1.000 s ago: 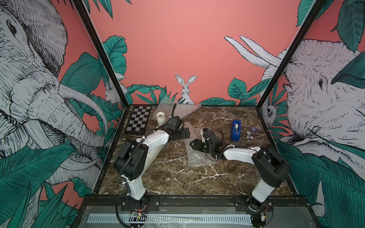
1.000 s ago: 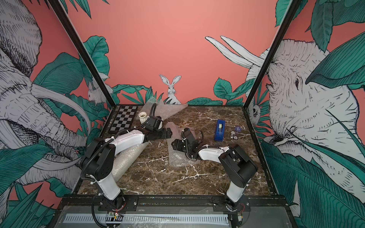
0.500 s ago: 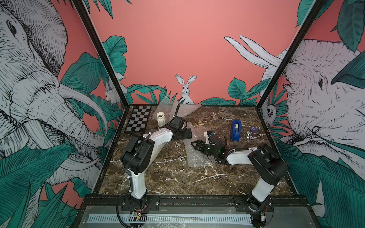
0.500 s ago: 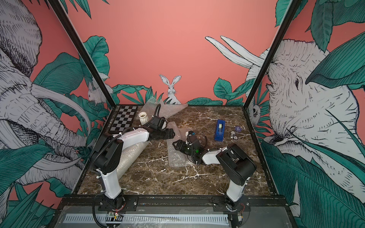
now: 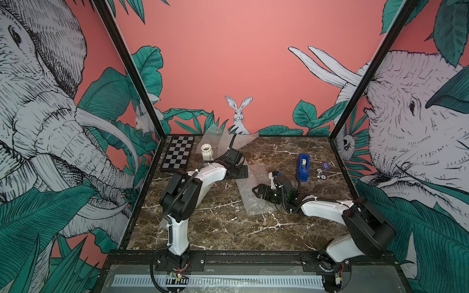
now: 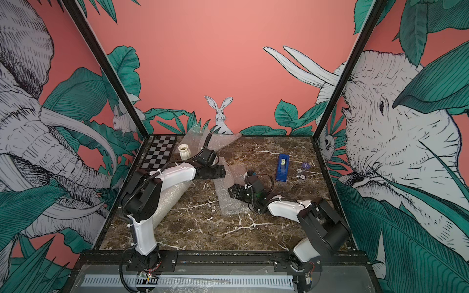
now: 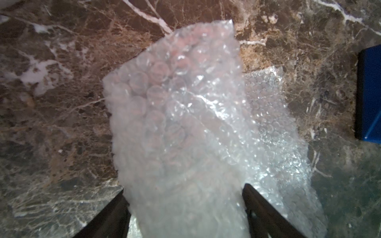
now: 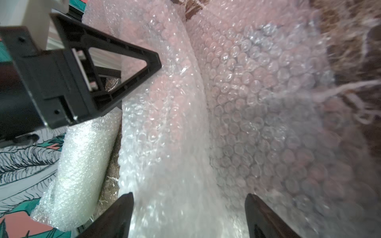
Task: Wrap vases in bubble wrap
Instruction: Wrap the vase in bubble wrap.
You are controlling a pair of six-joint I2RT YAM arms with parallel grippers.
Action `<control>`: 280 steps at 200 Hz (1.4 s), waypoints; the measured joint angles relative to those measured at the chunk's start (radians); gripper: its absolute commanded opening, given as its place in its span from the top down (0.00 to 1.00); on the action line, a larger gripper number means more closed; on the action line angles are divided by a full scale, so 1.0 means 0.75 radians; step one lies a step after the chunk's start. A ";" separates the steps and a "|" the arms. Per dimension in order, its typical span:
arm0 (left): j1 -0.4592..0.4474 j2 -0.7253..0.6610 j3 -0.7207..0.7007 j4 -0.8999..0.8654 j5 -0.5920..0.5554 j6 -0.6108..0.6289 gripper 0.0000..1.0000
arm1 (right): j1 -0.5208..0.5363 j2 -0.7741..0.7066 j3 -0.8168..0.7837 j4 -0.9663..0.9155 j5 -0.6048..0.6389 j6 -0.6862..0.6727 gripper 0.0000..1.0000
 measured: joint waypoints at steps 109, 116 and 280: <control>-0.013 0.019 0.034 -0.027 -0.033 -0.004 0.18 | 0.375 0.101 0.489 -0.644 0.575 -0.438 0.10; -0.013 0.022 0.037 -0.029 -0.033 -0.005 0.18 | 0.379 0.131 0.505 -0.657 0.590 -0.449 0.10; -0.004 0.072 0.280 -0.159 0.050 -0.006 0.01 | 0.194 0.146 0.168 -0.125 0.250 -0.189 0.23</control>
